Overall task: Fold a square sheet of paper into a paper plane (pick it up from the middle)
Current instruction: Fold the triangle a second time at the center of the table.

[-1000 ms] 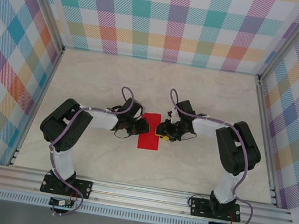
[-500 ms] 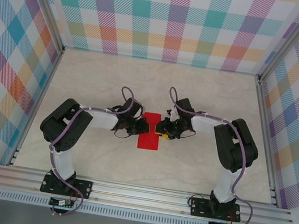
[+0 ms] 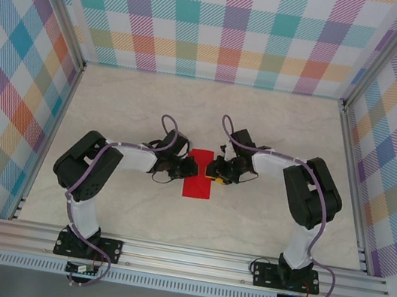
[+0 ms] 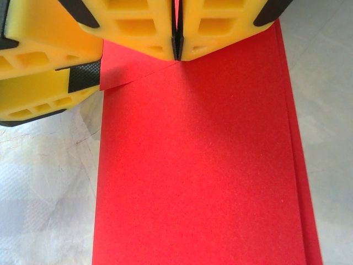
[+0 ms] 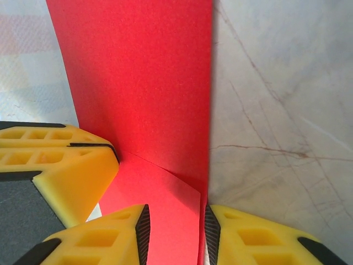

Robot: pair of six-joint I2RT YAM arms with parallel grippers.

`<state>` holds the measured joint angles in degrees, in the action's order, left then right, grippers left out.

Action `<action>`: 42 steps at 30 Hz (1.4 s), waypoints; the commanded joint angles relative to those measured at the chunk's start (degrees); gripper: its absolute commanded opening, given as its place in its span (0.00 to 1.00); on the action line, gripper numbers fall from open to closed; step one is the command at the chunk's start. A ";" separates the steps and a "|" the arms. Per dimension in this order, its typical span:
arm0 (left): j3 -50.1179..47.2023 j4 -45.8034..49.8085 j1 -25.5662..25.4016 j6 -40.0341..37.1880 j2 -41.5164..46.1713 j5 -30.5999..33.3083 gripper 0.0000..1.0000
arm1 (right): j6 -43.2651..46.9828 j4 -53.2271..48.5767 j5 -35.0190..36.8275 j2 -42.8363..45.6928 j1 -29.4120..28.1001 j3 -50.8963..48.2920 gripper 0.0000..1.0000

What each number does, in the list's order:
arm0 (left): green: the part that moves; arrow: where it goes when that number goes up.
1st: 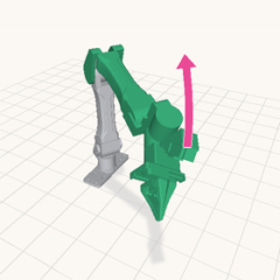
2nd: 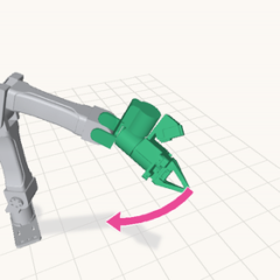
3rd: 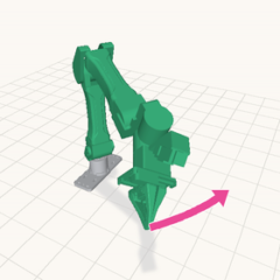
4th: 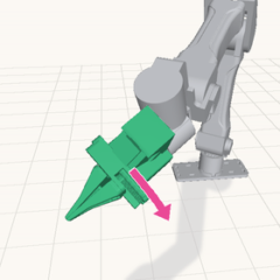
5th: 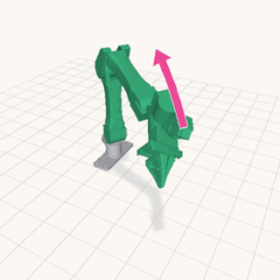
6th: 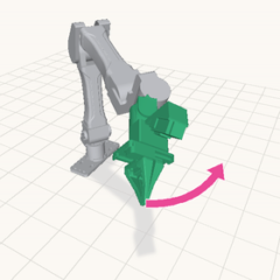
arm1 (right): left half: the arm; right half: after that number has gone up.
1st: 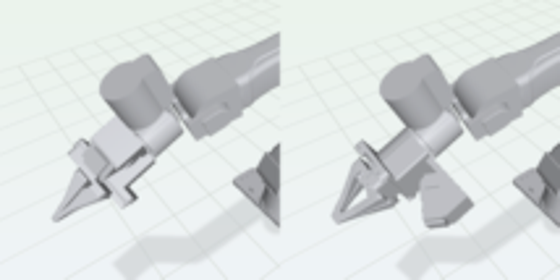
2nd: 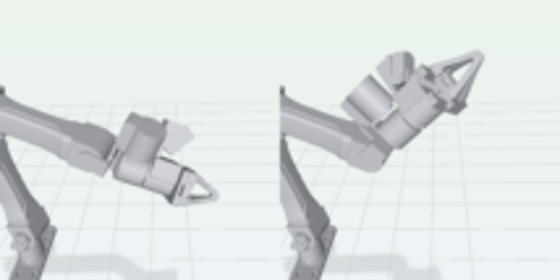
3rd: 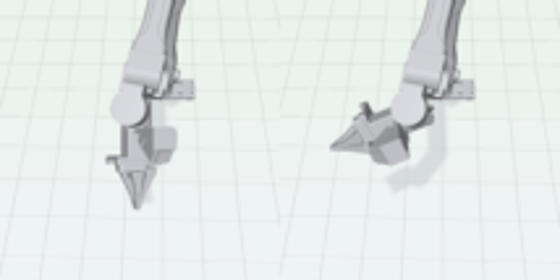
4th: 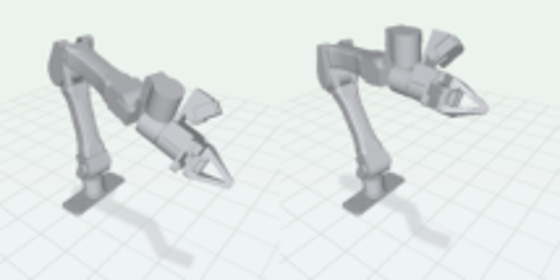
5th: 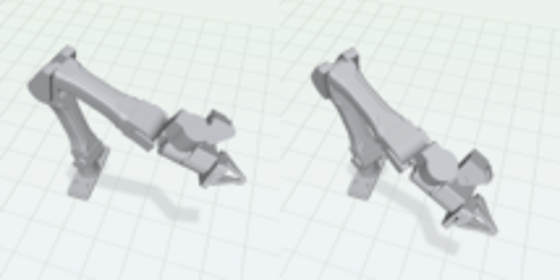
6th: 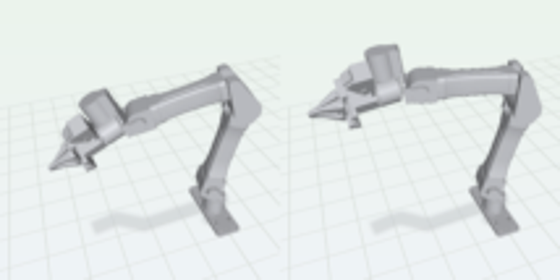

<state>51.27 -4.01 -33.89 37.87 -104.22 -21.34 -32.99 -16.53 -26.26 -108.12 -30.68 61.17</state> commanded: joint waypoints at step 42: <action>1.60 7.17 -0.23 -1.85 -1.11 3.29 0.11 | -0.32 -0.77 0.32 0.18 -1.48 -0.53 0.37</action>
<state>51.90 0.08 -33.87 36.77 -103.18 -18.96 -32.80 -16.84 -25.02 -106.17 -31.51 59.24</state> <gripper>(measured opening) 0.112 0.367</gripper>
